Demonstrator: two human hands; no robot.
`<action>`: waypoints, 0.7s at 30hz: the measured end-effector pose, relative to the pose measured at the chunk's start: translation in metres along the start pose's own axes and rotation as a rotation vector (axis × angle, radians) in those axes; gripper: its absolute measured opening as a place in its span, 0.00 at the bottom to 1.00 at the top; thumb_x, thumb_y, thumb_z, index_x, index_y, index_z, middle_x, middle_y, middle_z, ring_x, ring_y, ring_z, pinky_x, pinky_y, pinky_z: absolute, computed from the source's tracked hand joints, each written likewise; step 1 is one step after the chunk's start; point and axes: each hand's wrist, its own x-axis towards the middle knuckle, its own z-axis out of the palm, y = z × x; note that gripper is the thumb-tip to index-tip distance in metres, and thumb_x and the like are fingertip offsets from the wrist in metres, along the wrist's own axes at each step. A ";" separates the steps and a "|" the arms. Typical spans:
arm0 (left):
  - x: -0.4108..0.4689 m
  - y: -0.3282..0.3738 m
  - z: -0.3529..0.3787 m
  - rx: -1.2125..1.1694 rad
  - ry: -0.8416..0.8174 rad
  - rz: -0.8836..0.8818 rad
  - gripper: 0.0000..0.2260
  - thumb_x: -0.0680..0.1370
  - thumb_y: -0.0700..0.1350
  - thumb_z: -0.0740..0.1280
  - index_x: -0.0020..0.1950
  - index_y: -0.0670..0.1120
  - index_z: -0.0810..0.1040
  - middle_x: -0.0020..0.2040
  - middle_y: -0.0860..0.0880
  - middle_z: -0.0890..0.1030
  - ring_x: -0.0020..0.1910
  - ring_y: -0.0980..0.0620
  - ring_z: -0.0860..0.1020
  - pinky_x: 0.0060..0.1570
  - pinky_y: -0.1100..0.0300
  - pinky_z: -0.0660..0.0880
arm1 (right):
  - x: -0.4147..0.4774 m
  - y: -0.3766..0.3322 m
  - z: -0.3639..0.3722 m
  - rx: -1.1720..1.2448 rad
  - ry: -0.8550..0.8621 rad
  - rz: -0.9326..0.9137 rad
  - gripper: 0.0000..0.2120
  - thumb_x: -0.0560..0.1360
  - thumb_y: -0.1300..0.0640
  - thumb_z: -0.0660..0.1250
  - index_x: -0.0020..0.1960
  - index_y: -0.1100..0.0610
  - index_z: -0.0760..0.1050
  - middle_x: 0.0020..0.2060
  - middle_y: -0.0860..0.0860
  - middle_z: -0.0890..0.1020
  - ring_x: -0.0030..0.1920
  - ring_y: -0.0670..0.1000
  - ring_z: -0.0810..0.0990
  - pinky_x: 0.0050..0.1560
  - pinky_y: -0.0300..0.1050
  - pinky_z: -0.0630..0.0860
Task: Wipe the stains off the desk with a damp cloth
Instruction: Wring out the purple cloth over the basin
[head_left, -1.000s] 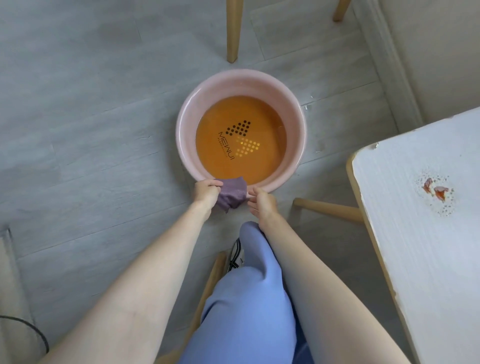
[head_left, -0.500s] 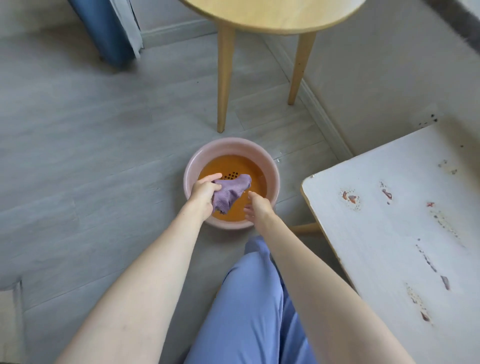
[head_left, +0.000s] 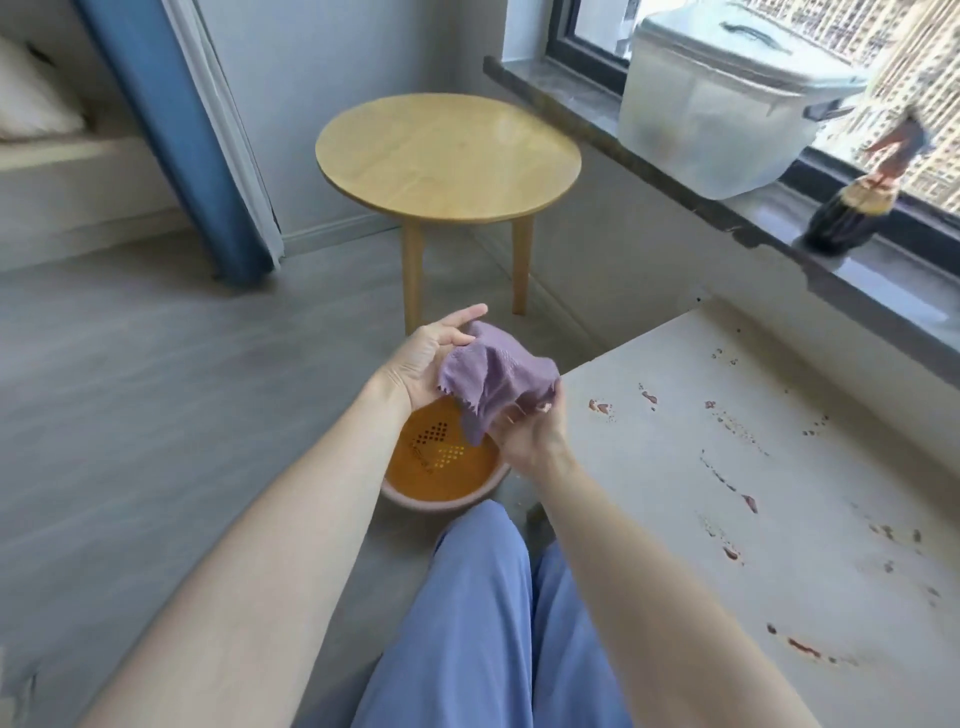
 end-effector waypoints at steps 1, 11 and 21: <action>-0.001 -0.001 0.007 0.025 0.021 0.007 0.21 0.75 0.33 0.56 0.66 0.45 0.74 0.41 0.44 0.81 0.41 0.50 0.80 0.45 0.58 0.76 | -0.012 -0.010 -0.003 0.018 -0.014 -0.046 0.30 0.79 0.39 0.50 0.73 0.57 0.63 0.69 0.59 0.69 0.70 0.60 0.68 0.67 0.53 0.67; -0.015 -0.022 0.077 0.320 0.083 0.029 0.20 0.75 0.34 0.66 0.66 0.44 0.73 0.64 0.43 0.75 0.60 0.46 0.75 0.53 0.53 0.76 | -0.091 -0.085 -0.064 -0.121 -0.050 -0.183 0.22 0.76 0.54 0.66 0.67 0.61 0.70 0.59 0.60 0.77 0.46 0.56 0.82 0.37 0.46 0.81; -0.015 -0.046 0.155 0.595 -0.081 -0.005 0.27 0.69 0.25 0.56 0.62 0.45 0.77 0.63 0.43 0.77 0.62 0.46 0.74 0.66 0.54 0.69 | -0.166 -0.166 -0.130 -0.161 -0.124 -0.120 0.36 0.76 0.31 0.48 0.48 0.60 0.80 0.40 0.56 0.84 0.36 0.54 0.83 0.40 0.45 0.78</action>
